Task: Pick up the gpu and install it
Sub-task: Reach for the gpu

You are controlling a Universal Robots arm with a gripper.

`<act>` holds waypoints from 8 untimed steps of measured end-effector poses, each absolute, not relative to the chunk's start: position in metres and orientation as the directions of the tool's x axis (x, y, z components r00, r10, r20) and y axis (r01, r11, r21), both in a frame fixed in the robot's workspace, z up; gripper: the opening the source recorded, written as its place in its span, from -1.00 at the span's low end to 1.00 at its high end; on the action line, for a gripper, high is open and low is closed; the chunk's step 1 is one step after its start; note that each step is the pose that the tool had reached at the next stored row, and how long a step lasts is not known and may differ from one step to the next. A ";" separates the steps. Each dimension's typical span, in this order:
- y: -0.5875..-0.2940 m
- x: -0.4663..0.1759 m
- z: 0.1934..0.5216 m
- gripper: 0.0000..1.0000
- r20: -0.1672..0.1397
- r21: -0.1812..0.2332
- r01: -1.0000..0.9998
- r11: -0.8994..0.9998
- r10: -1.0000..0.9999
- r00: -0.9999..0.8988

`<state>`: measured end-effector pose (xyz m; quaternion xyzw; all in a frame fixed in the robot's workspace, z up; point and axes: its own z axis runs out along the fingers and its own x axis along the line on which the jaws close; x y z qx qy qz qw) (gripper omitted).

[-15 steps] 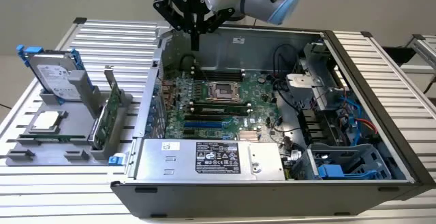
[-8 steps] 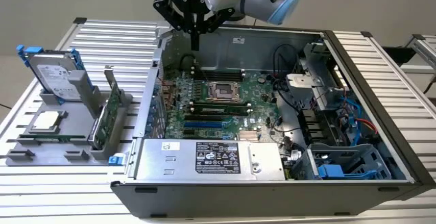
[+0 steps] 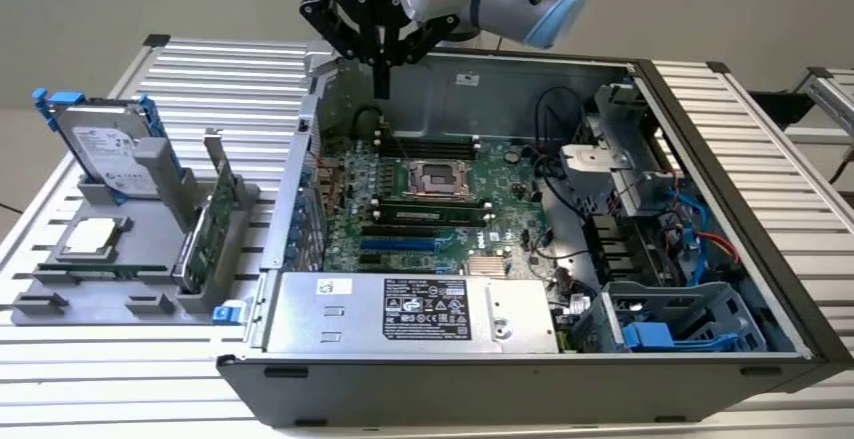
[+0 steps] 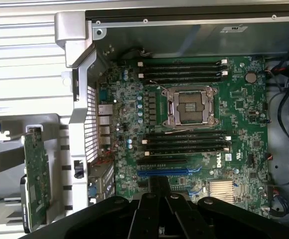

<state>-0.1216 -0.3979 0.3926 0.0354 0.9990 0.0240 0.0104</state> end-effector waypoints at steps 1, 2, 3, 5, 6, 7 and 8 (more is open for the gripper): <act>-0.398 -0.122 0.393 -1.00 -0.019 0.049 0.070 0.996 0.071 -0.997; -0.398 -0.122 0.393 -1.00 -0.019 0.049 0.070 0.996 0.071 -0.997; -0.398 -0.123 0.393 -1.00 -0.019 0.049 0.070 0.996 0.071 -0.997; -0.398 -0.123 0.393 -1.00 -0.019 0.049 0.070 0.996 0.071 -0.997; -0.398 -0.124 0.393 -1.00 -0.019 0.049 0.070 0.996 0.071 -0.997; -0.398 -0.124 0.393 -1.00 -0.019 0.049 0.070 0.996 0.071 -0.997; -0.398 -0.125 0.393 -1.00 -0.019 0.049 0.070 0.996 0.071 -0.997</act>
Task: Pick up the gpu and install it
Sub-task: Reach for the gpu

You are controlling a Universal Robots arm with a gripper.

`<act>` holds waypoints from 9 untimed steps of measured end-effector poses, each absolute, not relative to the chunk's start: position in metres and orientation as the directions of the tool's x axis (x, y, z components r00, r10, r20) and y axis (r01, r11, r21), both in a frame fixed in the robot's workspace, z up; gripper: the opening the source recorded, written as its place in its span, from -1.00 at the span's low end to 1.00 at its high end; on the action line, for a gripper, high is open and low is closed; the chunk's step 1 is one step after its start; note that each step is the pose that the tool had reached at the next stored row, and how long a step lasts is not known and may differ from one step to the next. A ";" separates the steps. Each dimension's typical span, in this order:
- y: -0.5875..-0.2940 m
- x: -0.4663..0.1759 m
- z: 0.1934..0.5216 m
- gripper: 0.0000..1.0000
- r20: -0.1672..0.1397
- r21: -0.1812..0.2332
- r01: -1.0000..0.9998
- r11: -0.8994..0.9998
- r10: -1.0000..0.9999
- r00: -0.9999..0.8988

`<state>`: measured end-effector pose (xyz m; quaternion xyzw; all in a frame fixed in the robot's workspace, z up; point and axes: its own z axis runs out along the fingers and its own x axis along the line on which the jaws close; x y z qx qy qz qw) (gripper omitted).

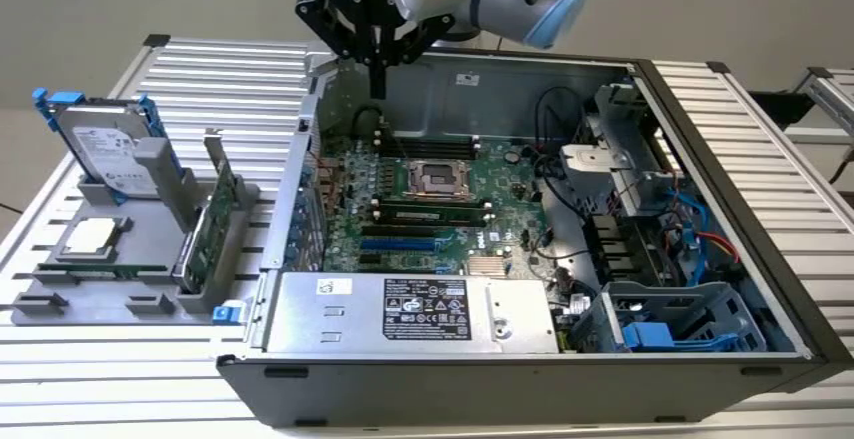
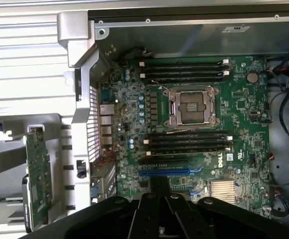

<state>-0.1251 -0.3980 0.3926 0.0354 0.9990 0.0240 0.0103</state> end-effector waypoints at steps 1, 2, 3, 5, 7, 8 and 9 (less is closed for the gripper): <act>-0.398 -0.126 0.393 -1.00 -0.019 0.049 0.070 0.996 0.071 -0.997; -0.398 -0.127 0.393 -1.00 -0.019 0.049 0.070 0.996 0.071 -0.997; -0.398 -0.128 0.393 -1.00 -0.019 0.049 0.070 0.996 0.071 -0.997; -0.398 -0.129 0.393 -1.00 -0.019 0.049 0.070 0.996 0.071 -0.997; -0.398 -0.131 0.393 -1.00 -0.019 0.049 0.070 0.996 0.071 -0.997; -0.398 -0.131 0.393 -1.00 -0.019 0.049 0.070 0.996 0.071 -0.997; -0.398 -0.132 0.393 -1.00 -0.019 0.049 0.070 0.996 0.071 -0.997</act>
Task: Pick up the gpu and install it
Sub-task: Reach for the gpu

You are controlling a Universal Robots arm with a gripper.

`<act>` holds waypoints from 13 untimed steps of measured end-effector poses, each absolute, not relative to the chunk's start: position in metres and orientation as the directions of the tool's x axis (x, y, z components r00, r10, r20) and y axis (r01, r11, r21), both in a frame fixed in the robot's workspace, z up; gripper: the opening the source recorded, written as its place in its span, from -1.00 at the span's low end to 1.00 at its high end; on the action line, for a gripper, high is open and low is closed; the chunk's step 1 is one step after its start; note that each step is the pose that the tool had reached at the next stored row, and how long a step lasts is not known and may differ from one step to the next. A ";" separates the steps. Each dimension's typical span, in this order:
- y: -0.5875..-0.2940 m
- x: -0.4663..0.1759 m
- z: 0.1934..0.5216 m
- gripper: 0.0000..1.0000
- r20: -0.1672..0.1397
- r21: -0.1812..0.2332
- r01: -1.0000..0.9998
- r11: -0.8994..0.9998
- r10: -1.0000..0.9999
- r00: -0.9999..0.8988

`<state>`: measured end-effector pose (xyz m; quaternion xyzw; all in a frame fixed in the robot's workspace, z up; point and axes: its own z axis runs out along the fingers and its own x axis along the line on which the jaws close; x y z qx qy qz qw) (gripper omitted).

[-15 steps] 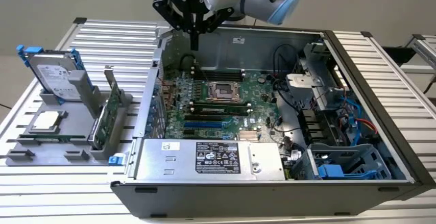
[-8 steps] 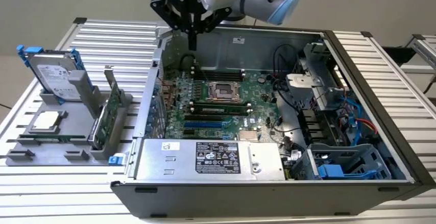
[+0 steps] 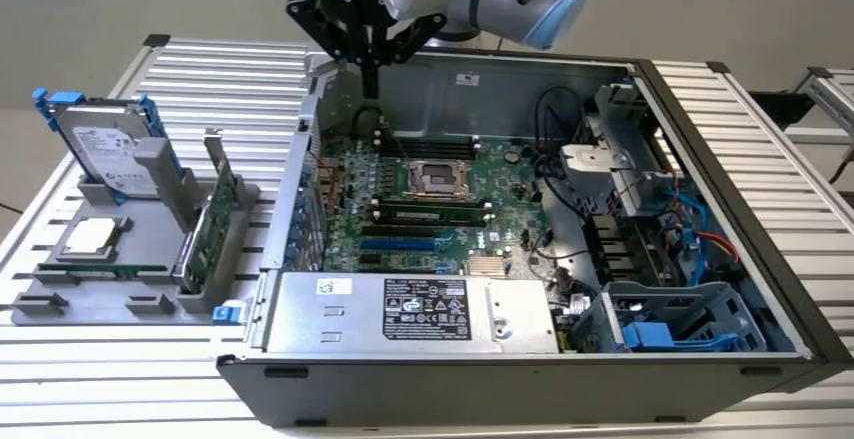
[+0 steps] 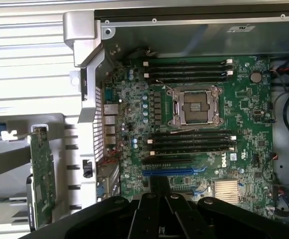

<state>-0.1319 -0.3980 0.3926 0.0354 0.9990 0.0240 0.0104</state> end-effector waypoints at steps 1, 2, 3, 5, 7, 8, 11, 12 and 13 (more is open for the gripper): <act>-0.398 -0.133 0.393 -1.00 -0.019 0.049 0.070 0.996 0.071 -0.997; -0.398 -0.133 0.393 -1.00 -0.019 0.049 0.070 0.996 0.071 -0.997; -0.398 -0.134 0.393 -1.00 -0.019 0.049 0.070 0.996 0.071 -0.997; -0.398 -0.136 0.393 -1.00 -0.019 0.049 0.070 0.996 0.071 -0.997; -0.398 -0.138 0.393 -1.00 -0.019 0.049 0.070 0.996 0.071 -0.997; -0.398 -0.139 0.393 -1.00 -0.019 0.049 0.070 0.996 0.071 -0.997; -0.398 -0.143 0.393 -1.00 -0.019 0.049 0.070 0.996 0.071 -0.997; -0.398 -0.144 0.393 -1.00 -0.019 0.049 0.070 0.996 0.071 -0.997; -0.398 -0.145 0.393 -1.00 -0.019 0.049 0.070 0.996 0.071 -0.997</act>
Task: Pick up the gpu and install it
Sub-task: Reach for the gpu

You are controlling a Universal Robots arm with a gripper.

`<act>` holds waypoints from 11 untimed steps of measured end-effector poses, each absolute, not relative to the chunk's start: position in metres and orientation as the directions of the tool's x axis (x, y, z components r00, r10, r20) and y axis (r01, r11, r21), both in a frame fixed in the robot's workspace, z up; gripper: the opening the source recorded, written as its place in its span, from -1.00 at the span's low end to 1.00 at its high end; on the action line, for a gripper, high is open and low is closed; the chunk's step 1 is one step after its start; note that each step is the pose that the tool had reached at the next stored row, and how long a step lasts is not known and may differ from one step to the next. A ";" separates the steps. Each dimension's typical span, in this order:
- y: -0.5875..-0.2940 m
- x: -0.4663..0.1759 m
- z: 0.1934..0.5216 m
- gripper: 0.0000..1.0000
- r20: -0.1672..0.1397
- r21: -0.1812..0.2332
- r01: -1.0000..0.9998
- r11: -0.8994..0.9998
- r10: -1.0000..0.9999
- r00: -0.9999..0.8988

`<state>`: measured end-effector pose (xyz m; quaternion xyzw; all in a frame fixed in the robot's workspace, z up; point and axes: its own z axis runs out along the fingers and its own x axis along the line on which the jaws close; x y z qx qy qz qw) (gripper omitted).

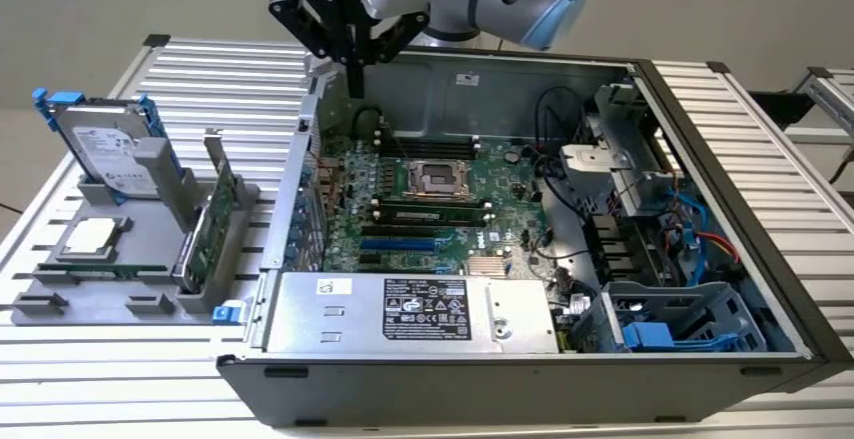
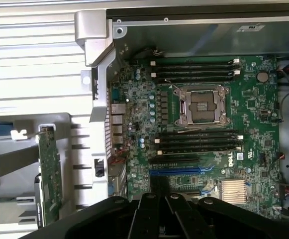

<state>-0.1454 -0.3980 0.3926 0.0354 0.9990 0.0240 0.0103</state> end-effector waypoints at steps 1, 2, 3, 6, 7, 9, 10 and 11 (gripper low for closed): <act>-0.398 -0.147 0.393 -1.00 -0.019 0.049 0.070 0.996 0.071 -0.997; -0.398 -0.148 0.393 -1.00 -0.019 0.049 0.070 0.996 0.071 -0.997; -0.398 -0.149 0.393 -1.00 -0.019 0.049 0.070 0.996 0.071 -0.997; -0.398 -0.153 0.393 -1.00 -0.019 0.049 0.070 0.996 0.071 -0.997; -0.398 -0.154 0.393 -1.00 -0.019 0.049 0.070 0.996 0.071 -0.997; -0.398 -0.156 0.393 -1.00 -0.019 0.049 0.070 0.996 0.071 -0.997; -0.398 -0.157 0.393 -1.00 -0.019 0.049 0.070 0.996 0.071 -0.997; -0.398 -0.158 0.393 -1.00 -0.019 0.049 0.070 0.996 0.071 -0.997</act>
